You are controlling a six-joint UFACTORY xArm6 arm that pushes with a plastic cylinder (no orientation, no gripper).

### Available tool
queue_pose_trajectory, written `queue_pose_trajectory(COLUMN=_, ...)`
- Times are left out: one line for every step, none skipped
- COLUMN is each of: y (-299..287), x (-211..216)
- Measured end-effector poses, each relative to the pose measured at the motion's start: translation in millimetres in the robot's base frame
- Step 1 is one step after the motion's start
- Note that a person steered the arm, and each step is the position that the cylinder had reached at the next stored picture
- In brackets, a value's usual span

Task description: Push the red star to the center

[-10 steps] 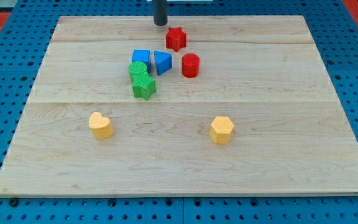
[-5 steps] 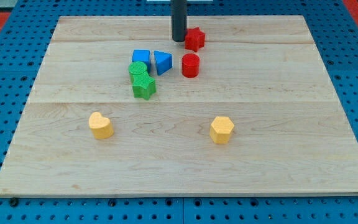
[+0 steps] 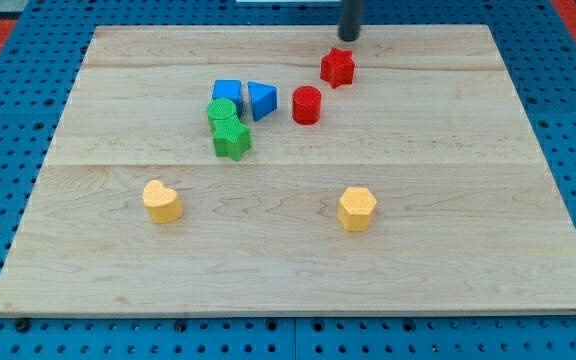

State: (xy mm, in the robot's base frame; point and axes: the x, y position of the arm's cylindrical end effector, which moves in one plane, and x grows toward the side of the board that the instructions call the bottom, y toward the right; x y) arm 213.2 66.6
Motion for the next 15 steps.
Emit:
queue_pose_trajectory(y=2.9, x=24.3)
queue_pose_trajectory(y=53.3, x=57.7)
queue_pose_trajectory(y=67.9, x=60.8)
queue_pose_trajectory(y=15.7, x=34.6)
queue_pose_trajectory(y=-24.0, x=41.9)
queue_pose_trajectory(y=-7.5, x=70.5)
queue_pose_trajectory(y=17.6, x=98.8)
queue_pose_trajectory(y=34.3, x=121.8)
queue_pose_trajectory(y=43.4, x=142.2)
queue_pose_trajectory(y=48.8, x=159.7)
queue_pose_trajectory(y=63.0, x=136.6)
queue_pose_trajectory(y=51.6, x=113.2)
queue_pose_trajectory(y=16.7, x=157.6)
queue_pose_trajectory(y=24.4, x=167.0)
queue_pose_trajectory(y=62.1, x=190.6)
